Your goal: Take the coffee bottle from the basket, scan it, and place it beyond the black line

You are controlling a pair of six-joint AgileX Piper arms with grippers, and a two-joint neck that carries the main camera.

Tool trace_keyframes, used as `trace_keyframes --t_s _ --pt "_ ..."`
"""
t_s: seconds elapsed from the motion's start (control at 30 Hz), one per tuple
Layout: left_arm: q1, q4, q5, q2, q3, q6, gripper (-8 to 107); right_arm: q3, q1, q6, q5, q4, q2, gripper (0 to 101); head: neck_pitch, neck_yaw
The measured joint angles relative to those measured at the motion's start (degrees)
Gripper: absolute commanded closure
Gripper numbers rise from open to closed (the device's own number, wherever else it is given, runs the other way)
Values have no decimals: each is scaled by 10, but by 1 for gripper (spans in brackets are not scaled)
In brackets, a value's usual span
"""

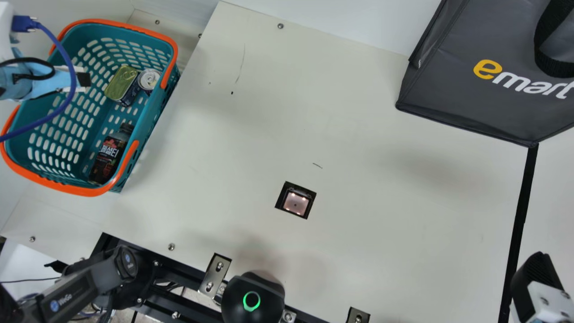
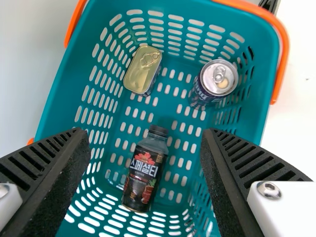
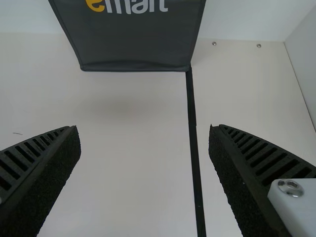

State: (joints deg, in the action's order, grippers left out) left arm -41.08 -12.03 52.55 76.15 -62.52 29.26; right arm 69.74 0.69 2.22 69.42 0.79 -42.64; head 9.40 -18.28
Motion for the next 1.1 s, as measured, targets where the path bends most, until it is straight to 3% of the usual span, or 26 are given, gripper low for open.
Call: trace_keyframes --t_s 1.1 --pt "-39 -67 -163 171 84 209 9 0 0 0 1 0 0 10 0 0"
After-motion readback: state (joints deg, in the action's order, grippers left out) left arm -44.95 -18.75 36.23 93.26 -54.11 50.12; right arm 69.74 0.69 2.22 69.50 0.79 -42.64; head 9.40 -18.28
